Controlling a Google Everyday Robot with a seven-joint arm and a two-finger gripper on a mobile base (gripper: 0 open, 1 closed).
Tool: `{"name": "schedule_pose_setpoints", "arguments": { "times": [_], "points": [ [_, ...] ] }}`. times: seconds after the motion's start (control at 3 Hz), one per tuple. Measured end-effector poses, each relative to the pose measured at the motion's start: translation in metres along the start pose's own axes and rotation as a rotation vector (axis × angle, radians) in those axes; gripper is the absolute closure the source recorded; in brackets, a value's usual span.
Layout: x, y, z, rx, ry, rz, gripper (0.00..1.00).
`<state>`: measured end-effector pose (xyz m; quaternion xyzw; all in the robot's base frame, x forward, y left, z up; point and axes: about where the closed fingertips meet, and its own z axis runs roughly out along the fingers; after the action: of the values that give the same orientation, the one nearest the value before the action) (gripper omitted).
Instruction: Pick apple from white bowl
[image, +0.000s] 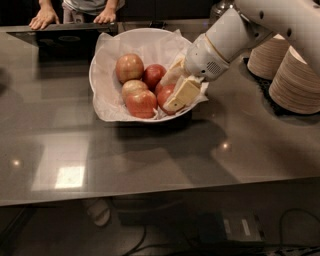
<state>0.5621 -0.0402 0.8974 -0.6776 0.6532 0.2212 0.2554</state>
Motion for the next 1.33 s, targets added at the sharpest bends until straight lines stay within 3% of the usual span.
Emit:
{"name": "schedule_pose_setpoints", "arguments": {
  "times": [0.67, 1.0, 1.33],
  "points": [
    [-0.029, -0.002, -0.027, 0.01, -0.117, -0.073, 1.0],
    [-0.062, -0.015, -0.053, 0.039, -0.161, -0.154, 1.0],
    [-0.062, -0.015, -0.053, 0.041, -0.162, -0.156, 1.0]
  ]
}}
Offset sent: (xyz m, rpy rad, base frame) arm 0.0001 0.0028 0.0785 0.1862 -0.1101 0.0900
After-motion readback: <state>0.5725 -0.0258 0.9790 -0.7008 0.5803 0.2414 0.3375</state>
